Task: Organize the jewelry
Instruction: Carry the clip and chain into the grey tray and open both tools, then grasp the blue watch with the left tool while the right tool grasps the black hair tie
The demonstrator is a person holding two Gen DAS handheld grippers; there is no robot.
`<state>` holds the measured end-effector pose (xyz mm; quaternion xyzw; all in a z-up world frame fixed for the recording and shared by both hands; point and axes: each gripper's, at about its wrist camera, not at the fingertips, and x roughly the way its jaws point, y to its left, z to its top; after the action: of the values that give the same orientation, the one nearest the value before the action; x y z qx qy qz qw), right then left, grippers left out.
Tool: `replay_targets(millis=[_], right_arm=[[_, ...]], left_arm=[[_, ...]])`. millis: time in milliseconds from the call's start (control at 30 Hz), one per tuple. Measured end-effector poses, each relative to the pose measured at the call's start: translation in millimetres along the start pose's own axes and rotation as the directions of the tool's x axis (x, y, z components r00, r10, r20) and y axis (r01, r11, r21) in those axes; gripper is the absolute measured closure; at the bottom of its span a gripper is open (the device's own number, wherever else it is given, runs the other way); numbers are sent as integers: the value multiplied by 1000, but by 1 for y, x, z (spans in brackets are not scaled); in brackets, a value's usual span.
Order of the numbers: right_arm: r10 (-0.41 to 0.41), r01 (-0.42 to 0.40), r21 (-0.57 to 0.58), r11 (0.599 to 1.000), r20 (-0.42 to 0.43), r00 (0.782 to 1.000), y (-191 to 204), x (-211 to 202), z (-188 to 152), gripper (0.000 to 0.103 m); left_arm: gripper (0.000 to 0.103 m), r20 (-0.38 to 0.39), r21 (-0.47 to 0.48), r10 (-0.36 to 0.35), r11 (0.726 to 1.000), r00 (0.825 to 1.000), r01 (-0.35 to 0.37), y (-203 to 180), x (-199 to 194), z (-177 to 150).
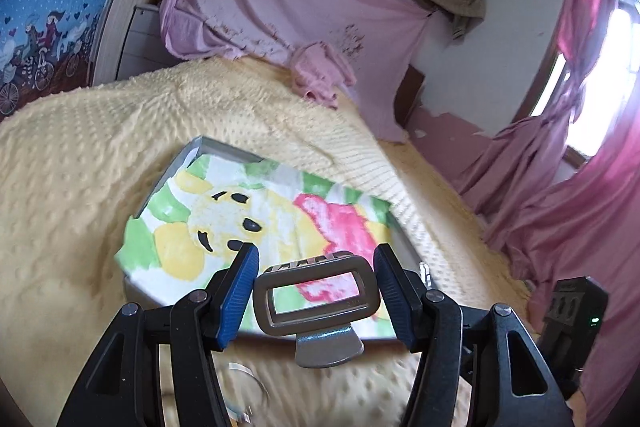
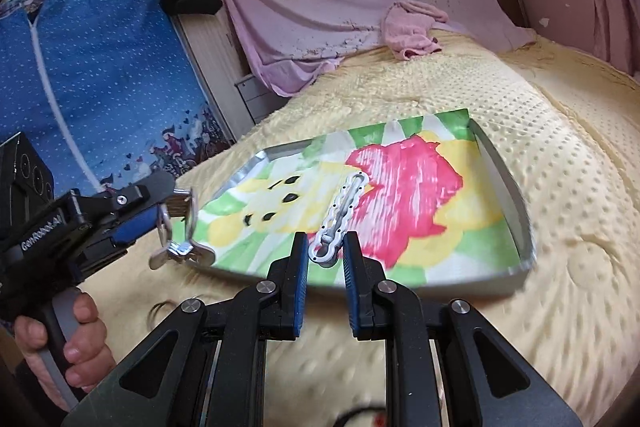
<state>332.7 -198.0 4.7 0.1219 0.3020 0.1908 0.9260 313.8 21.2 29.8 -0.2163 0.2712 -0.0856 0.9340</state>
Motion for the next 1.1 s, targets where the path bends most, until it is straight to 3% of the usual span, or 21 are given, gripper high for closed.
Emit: replay_targets(millis=[233,367,467,500,633,733,833,1100], right_arm=[[-39,39,4,999,-100,994,-6,42,2,87],[-45,48,21,999,-131,990,-11,48,-4,87],[-49,52,16,999,-135,990,-13,47,-6,87],[-51,53,16,998,-131,990,-14,45,-6,86],[-73,74,14,997,-95,993,-14,29,-7,61],[-83,83,-1,997,-26,996,-11,3,-9,56],[-83,83,-7,997,43,996,-10,-24,-12,38],[-55,69,-70,995,186,981,4,-99,-29,14]], left_arm=[[45,-93,24,63,998,994,-61,6,41,-7],[45,-102,22,81,997,991,-80,8,45,-13],[39,-114,7,76,997,991,-76,9,44,-17],[32,-117,6,82,997,990,-82,10,42,-19],[26,-77,0,102,995,992,-103,12,28,-25],[18,-40,-8,112,994,993,-113,10,11,-28],[5,10,13,117,993,993,-117,4,-13,-31],[0,131,121,132,982,983,-148,-20,-76,-53]])
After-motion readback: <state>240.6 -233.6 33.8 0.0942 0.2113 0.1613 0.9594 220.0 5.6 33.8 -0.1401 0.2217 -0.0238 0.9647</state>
